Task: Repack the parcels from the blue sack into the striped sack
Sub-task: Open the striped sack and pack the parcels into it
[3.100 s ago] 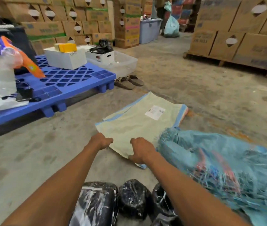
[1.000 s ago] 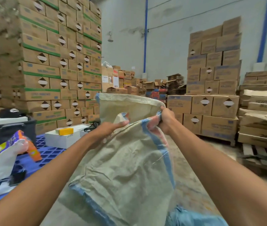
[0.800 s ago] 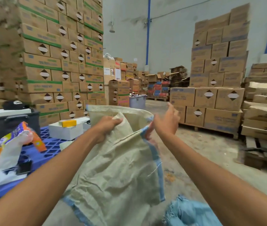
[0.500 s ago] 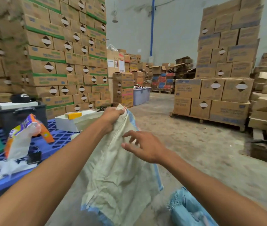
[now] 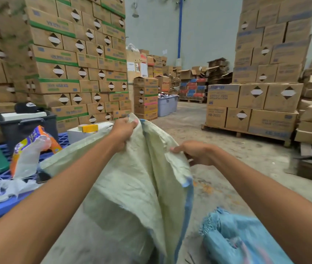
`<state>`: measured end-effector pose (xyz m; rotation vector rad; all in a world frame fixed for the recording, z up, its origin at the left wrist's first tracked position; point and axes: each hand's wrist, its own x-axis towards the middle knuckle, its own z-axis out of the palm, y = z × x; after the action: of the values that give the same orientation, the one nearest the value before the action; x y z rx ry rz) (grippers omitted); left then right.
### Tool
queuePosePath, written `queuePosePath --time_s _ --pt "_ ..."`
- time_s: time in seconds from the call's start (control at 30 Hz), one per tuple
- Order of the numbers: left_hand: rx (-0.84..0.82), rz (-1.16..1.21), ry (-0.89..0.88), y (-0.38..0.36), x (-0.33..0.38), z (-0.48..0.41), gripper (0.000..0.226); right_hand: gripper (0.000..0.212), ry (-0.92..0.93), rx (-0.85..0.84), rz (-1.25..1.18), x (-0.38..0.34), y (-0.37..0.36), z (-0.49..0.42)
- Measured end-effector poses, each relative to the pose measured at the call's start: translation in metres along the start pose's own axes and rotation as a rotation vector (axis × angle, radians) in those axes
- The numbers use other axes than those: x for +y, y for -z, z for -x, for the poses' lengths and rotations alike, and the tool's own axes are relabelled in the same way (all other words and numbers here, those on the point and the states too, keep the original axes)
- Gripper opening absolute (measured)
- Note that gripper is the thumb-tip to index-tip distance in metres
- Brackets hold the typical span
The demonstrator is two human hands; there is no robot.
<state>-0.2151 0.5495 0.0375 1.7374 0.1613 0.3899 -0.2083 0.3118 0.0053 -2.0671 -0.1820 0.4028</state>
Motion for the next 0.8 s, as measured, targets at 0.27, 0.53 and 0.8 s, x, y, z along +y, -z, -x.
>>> queuePosePath --time_s 0.27,0.53,0.8 --pt "-0.097 -0.211 -0.106 -0.021 -0.044 0.009 0.029 0.018 -0.177 0.672 -0.38 0.06 0.006 -0.044" --pt "-0.195 0.004 0.037 -0.047 -0.044 0.016 0.014 0.068 0.358 0.626 -0.167 0.054 -0.085 -0.006" --pt "-0.237 0.315 0.232 -0.039 -0.03 0.039 0.012 0.037 0.323 0.475 0.206 0.06 -0.104 0.013"
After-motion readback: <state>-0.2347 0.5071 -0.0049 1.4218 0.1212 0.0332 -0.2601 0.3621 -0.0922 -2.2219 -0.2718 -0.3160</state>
